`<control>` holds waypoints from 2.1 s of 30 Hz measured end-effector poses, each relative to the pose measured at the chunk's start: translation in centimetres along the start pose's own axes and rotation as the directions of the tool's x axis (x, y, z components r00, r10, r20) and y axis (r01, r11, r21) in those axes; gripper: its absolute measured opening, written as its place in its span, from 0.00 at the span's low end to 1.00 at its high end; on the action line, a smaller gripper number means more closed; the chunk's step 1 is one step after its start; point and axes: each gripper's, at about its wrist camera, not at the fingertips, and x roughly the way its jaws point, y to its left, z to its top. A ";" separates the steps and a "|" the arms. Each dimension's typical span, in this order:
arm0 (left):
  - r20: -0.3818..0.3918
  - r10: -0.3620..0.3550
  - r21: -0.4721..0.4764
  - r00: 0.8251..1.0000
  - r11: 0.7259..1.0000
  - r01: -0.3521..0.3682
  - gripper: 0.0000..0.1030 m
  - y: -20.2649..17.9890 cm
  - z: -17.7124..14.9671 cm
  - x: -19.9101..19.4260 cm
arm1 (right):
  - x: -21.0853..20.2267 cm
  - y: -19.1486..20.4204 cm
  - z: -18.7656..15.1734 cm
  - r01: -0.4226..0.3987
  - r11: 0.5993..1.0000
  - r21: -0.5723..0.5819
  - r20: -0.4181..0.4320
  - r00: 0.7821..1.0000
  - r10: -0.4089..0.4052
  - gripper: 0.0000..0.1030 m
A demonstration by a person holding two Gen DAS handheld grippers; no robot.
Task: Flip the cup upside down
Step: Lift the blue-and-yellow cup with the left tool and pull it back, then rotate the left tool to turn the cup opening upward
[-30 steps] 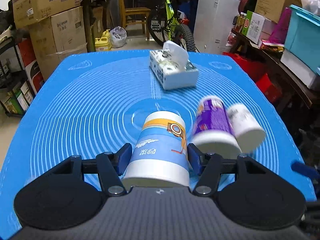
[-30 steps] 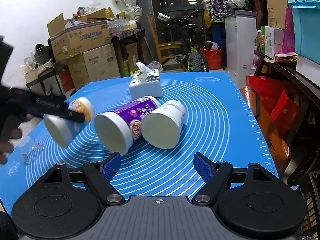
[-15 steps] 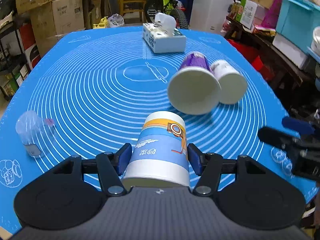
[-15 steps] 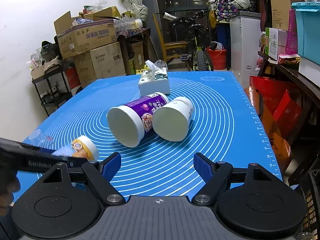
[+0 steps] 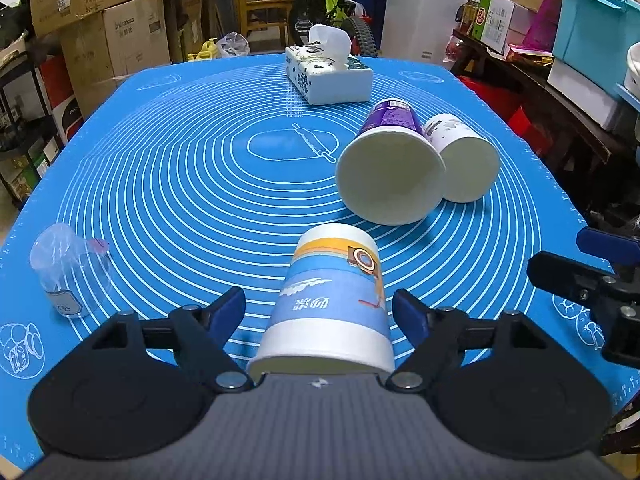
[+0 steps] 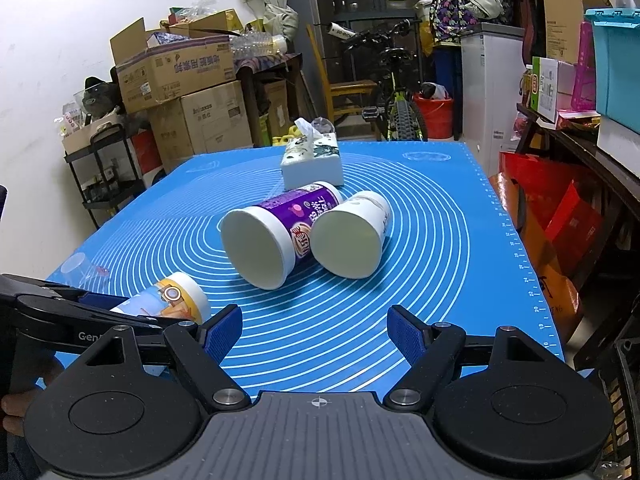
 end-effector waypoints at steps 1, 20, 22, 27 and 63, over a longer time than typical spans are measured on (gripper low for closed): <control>-0.001 -0.002 0.001 1.000 1.000 0.002 0.80 0.0 0.0 0.0 | 0.0 0.0 0.0 0.000 1.000 0.000 0.000 1.000 0.000 0.80; 0.139 0.056 -0.022 0.989 0.998 -0.054 0.84 2.4 1.5 -4.6 | 0.6 1.5 2.0 -0.091 0.996 0.024 -0.053 0.994 0.092 0.80; 0.164 0.095 -0.040 0.982 0.995 -0.089 0.84 3.3 1.8 -5.4 | 1.4 2.3 2.5 -0.118 0.992 0.040 -0.077 0.990 0.121 0.80; 0.194 0.185 -0.085 0.963 0.982 -0.171 0.94 5.4 2.0 -6.0 | 4.1 4.3 3.5 -0.190 0.976 0.109 -0.163 0.965 0.206 0.81; 0.166 0.276 -0.200 0.947 0.950 -0.241 0.94 9.5 0.2 -5.4 | 6.8 11.6 1.5 -0.124 0.959 -0.255 0.045 0.989 0.140 0.64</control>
